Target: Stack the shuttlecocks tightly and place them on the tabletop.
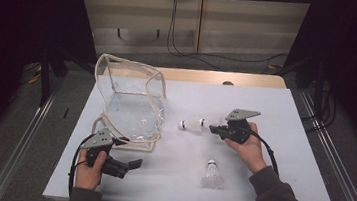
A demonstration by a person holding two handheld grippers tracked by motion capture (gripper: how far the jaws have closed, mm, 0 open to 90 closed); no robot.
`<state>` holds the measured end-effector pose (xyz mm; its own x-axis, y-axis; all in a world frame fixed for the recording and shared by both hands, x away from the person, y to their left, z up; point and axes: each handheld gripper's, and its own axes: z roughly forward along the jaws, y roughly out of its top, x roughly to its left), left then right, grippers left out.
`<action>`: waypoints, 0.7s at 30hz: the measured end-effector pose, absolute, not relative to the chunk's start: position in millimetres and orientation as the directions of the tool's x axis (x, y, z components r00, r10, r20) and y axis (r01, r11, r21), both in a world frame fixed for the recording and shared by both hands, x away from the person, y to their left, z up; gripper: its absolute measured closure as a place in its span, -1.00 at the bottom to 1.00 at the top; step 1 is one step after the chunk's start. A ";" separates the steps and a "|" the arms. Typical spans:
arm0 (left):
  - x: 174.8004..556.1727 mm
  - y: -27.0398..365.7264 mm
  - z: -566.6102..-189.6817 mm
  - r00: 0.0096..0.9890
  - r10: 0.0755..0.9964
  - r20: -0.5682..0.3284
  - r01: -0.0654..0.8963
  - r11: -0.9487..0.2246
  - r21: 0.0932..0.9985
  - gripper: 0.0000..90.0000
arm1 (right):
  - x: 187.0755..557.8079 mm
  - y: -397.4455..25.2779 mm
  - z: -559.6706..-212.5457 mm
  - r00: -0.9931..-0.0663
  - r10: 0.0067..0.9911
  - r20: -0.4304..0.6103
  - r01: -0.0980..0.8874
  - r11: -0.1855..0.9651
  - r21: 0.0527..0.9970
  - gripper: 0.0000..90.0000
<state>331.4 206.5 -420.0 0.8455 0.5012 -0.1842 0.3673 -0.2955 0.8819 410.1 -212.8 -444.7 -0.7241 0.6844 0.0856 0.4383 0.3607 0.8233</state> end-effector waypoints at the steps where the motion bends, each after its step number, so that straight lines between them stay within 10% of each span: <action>1: 331.3 206.4 -420.0 0.844 0.503 -0.185 0.368 -0.293 0.882 -0.92 | 410.2 -212.3 -445.0 -0.725 0.683 0.083 0.436 0.363 0.823 0.99; 21: 331.4 206.4 -419.9 0.845 0.502 -0.183 0.367 -0.296 0.882 -0.92 | 410.2 -208.9 -446.5 -0.732 0.676 0.084 0.436 0.370 0.821 0.99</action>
<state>331.4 206.4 -419.9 0.8453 0.5020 -0.1829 0.3665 -0.2957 0.8822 410.2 -208.9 -446.5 -0.7319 0.6763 0.0835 0.4356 0.3701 0.8205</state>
